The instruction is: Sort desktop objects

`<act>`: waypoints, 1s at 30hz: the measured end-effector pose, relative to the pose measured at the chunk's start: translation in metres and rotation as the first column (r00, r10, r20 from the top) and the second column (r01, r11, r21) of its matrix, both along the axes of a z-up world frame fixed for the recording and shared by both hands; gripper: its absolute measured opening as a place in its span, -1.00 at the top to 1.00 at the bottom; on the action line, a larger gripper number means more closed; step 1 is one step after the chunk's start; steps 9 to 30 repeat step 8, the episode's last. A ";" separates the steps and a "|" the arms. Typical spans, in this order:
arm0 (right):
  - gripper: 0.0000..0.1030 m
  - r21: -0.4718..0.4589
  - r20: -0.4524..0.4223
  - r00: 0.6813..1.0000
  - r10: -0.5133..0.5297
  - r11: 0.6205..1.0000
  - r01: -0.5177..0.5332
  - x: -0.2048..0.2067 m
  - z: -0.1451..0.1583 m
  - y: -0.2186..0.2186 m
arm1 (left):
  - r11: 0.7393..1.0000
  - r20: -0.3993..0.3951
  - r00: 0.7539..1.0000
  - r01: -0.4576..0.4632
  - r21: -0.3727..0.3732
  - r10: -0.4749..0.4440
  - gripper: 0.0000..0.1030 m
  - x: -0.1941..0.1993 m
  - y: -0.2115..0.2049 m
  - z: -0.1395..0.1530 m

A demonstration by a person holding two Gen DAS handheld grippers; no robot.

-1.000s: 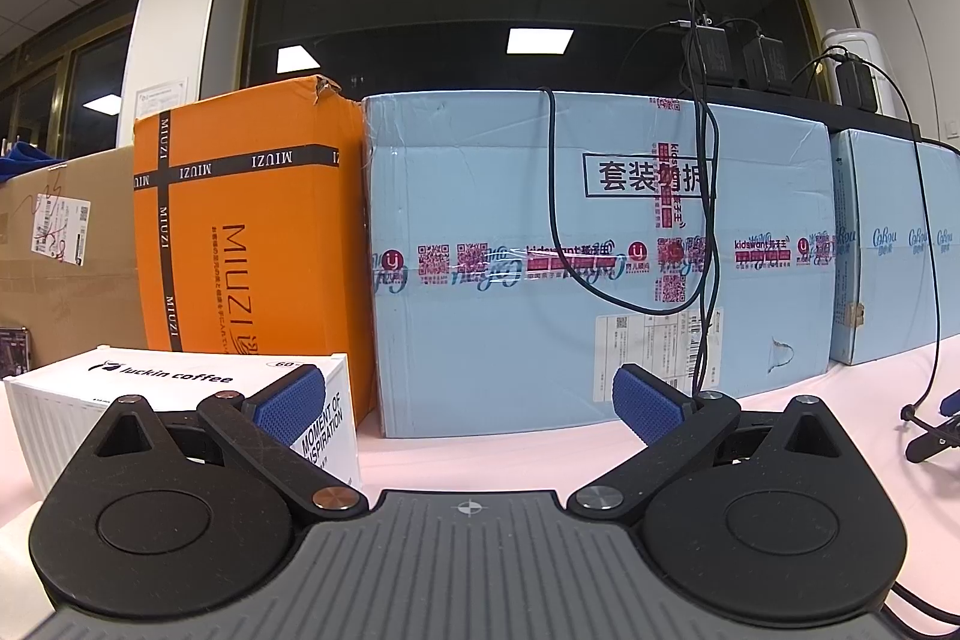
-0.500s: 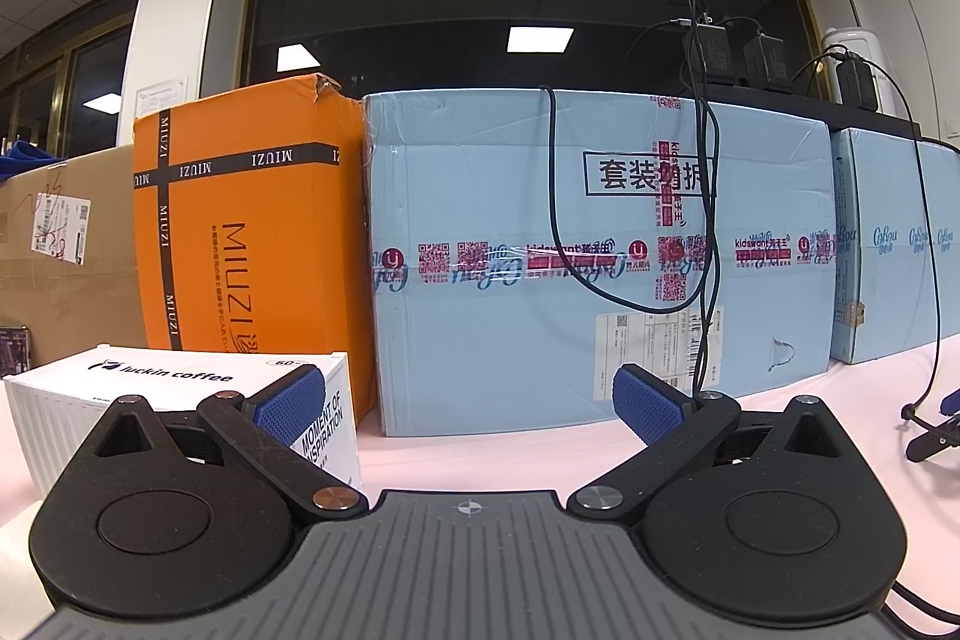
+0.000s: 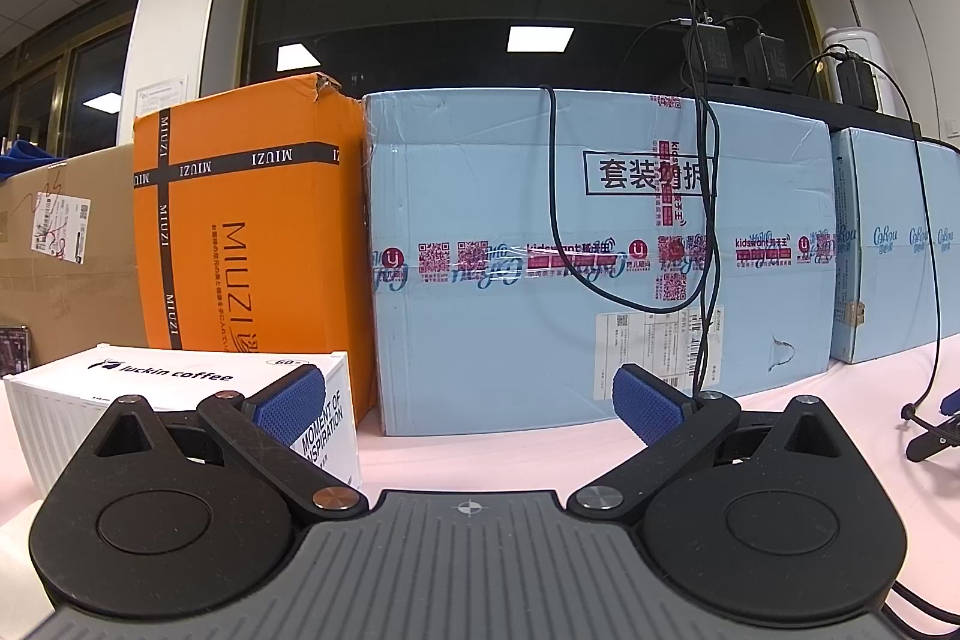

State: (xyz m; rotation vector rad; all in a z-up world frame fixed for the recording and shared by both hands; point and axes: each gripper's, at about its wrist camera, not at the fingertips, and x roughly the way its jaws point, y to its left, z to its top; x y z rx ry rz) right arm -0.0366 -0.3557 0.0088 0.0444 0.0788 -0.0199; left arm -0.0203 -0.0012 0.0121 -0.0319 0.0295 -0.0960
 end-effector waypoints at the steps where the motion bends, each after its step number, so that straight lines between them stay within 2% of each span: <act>1: -1.00 0.000 0.000 1.000 0.000 1.000 0.000 0.000 0.000 0.000 | 1.000 0.000 1.000 0.000 0.000 0.000 -1.00 0.000 0.000 0.000; 30: -1.00 0.000 0.000 1.000 0.000 1.000 0.000 0.000 0.000 0.000 | 1.000 -0.003 1.000 0.000 -0.001 0.000 -1.00 0.000 0.000 0.000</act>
